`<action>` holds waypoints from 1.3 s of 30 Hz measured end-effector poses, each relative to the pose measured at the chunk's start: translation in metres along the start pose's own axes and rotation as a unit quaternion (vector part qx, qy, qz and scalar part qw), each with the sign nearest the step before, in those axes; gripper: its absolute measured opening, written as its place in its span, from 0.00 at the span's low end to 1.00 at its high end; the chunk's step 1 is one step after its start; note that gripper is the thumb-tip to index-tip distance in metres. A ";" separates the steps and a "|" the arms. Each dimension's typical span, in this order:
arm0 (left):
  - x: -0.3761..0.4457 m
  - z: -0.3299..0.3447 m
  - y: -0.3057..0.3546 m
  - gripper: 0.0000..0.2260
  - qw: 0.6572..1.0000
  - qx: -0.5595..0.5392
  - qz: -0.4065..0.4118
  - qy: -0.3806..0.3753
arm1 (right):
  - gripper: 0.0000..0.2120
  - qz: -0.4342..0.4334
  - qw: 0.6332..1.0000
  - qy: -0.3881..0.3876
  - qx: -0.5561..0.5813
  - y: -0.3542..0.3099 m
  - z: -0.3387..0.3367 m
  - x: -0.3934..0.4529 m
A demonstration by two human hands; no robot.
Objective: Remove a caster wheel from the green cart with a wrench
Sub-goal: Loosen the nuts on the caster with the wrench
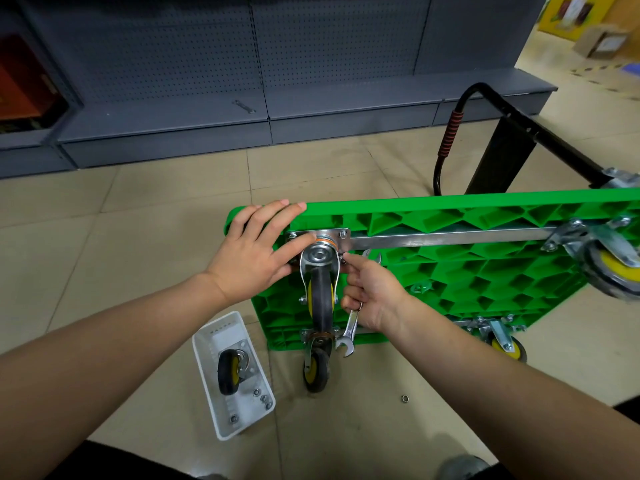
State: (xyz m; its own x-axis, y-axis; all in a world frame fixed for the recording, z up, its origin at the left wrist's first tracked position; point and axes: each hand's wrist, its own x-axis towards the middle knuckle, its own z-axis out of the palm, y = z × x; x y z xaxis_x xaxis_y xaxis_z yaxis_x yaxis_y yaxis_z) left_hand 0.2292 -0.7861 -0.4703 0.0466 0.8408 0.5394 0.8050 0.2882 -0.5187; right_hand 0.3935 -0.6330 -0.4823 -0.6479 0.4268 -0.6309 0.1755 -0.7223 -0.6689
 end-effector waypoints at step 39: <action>0.039 0.013 0.283 0.13 0.765 -0.459 -0.239 -0.383 | 0.09 -0.002 0.972 0.161 -0.169 0.068 -0.232 -0.010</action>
State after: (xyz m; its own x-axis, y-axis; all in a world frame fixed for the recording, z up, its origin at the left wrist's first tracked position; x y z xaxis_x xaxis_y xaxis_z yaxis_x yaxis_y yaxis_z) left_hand 0.4516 -0.6659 -0.6048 -0.4595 0.8637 -0.2070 0.7151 0.4980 0.4905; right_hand 0.5840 -0.5606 -0.6124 -0.3932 0.6169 -0.6818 0.4422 -0.5233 -0.7285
